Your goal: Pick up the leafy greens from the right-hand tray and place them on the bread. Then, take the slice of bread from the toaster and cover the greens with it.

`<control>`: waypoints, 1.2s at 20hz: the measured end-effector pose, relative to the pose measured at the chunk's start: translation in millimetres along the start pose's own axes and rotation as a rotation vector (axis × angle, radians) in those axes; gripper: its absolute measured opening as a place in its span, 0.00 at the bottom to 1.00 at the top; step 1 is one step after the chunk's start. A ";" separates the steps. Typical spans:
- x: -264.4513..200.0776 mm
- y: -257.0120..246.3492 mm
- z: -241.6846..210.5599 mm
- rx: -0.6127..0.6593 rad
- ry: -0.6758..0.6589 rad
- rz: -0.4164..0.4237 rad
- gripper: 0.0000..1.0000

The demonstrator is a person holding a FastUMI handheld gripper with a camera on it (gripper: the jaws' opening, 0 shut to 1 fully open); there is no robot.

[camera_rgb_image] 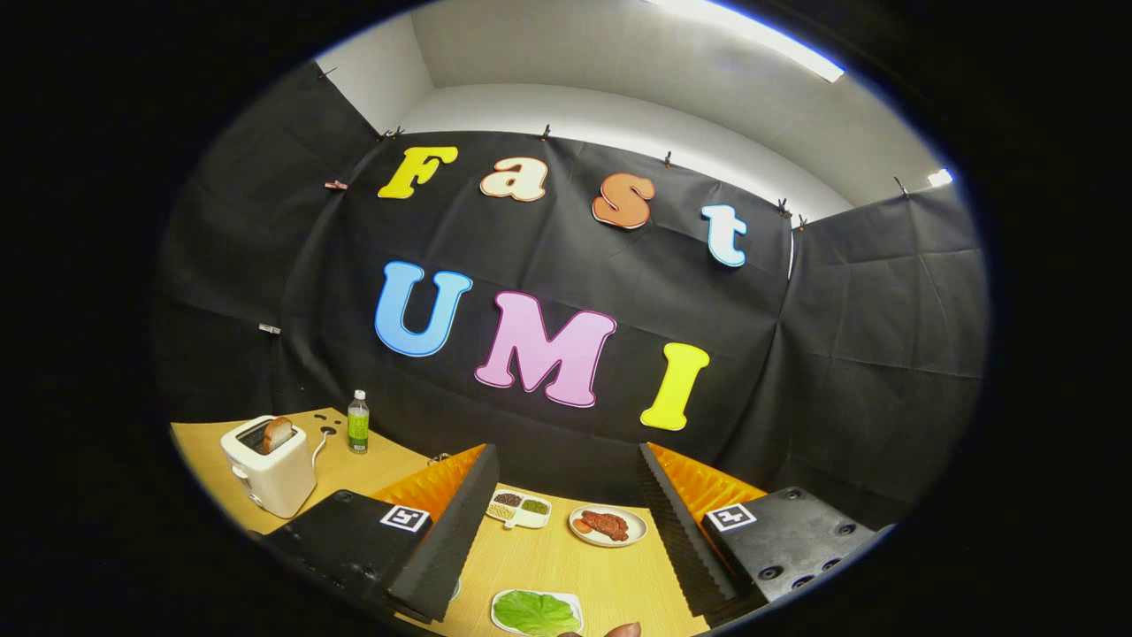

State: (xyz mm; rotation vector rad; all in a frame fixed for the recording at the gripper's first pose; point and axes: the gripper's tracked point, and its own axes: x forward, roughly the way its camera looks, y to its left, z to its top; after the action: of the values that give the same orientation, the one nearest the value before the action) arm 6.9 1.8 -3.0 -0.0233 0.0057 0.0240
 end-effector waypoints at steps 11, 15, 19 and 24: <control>6.8 15.5 -94.6 -0.005 0.275 0.231 0.97; 5.3 16.3 -187.1 -0.020 0.522 0.372 0.98; 0.3 16.4 -276.3 -0.021 0.705 0.453 0.97; -8.0 28.1 -365.8 -0.005 0.915 0.557 0.90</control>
State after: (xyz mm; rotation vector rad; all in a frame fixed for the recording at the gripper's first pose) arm -3.7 21.2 -369.3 -0.0357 0.9278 0.5689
